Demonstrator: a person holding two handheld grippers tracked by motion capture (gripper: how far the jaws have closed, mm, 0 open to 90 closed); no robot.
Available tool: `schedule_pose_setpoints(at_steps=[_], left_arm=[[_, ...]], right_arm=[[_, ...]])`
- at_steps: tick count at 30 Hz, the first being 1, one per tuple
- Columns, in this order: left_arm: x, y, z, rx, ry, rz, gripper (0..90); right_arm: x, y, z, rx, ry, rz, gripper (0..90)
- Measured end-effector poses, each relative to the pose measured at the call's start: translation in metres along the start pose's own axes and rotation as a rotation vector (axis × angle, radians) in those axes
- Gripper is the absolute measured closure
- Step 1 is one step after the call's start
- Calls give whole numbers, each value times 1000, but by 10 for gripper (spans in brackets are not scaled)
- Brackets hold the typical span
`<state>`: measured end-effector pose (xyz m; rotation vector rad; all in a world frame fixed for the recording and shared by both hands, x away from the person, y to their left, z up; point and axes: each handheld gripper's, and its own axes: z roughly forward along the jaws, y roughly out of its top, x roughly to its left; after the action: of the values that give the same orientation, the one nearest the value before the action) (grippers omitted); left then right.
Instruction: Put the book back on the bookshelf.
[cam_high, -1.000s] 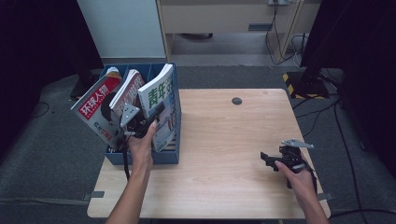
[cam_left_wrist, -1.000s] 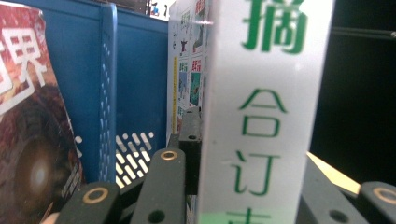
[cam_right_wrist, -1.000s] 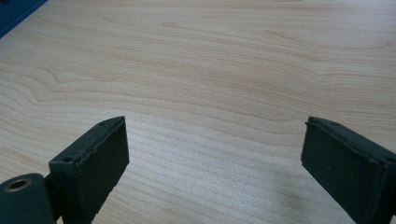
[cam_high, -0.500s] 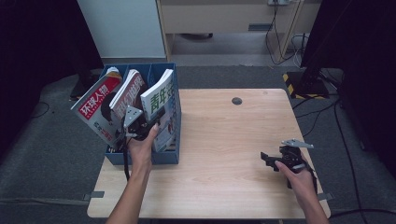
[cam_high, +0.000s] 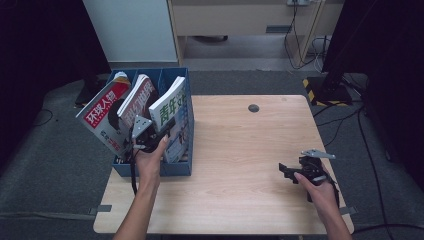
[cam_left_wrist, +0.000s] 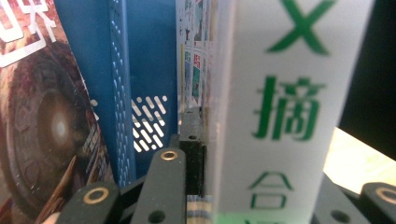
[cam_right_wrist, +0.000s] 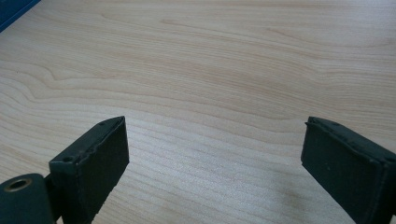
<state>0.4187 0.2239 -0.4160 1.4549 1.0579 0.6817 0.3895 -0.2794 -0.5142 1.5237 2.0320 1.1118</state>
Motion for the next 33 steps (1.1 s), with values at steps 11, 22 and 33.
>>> schedule_pose_setpoints(at_steps=[11, 22, 33], left_arm=[[2, -7, -7, 0, 11, -11, 722], [5, -17, -15, -3, 30, -32, 720], [6, -20, -17, -13, 40, -42, 711]], right_arm=[[1, 0, 1, 8, 3, -8, 79], [2, -1, 2, 10, 0, -14, 79], [4, -1, 3, 19, 4, -13, 79]])
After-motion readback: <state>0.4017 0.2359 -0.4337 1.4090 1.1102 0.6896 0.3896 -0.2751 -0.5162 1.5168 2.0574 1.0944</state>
